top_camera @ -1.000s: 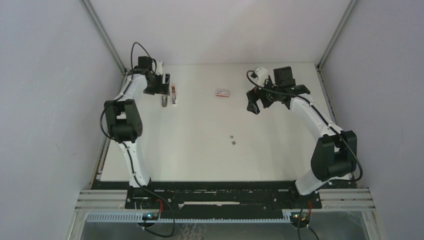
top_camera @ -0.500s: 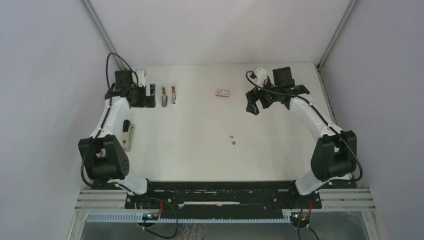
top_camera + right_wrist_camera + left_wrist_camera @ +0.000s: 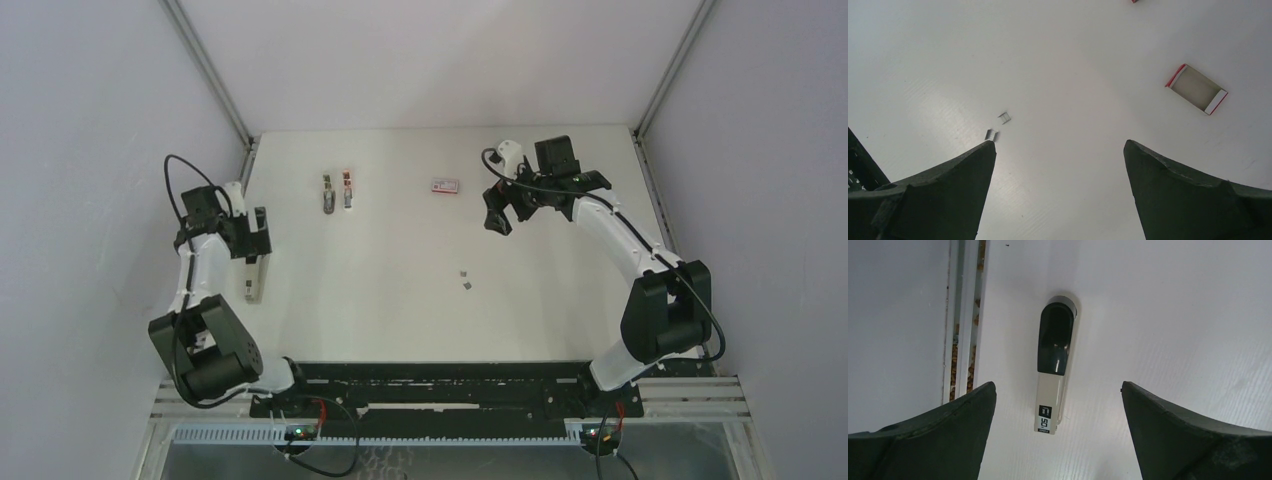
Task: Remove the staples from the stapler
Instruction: Pick up the stapler from the center of the board.
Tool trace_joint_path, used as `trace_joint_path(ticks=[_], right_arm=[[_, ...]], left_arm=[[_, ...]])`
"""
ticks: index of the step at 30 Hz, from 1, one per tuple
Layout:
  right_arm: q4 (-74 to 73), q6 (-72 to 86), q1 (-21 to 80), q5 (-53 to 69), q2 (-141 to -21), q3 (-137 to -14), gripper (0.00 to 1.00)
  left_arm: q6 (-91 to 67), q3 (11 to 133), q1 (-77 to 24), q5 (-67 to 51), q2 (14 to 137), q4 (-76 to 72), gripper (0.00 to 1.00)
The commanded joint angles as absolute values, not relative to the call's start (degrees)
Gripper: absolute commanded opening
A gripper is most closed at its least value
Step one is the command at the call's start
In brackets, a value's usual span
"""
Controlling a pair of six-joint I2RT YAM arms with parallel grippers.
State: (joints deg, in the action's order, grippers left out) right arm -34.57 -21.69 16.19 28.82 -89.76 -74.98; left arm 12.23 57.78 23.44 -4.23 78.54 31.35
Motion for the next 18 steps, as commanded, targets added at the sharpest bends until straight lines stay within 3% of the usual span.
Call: trace_joint_path(ticks=[1,10,13,18], right_arm=[[-34.0,-22.8,16.9,30.1,-88.0,-75.2,1.00],[-34.2,-22.9,16.8,30.4,-88.1,-75.2,1.00],[-34.2,-23.1,16.8,30.2,-88.2,-75.2,1.00],[-34.2,-23.2,16.7,30.2,-88.2,-75.2,1.00]], left_arm=[[14.9,56.3,25.3,-5.7,81.0,26.7,1.00],[15.5,60.8,26.5,-8.6,90.7,24.8,0.95],[15.6,62.6,26.7,-10.2,93.4,25.3,0.89],[15.3,63.9,27.1,-12.7,95.6,25.8,0.68]])
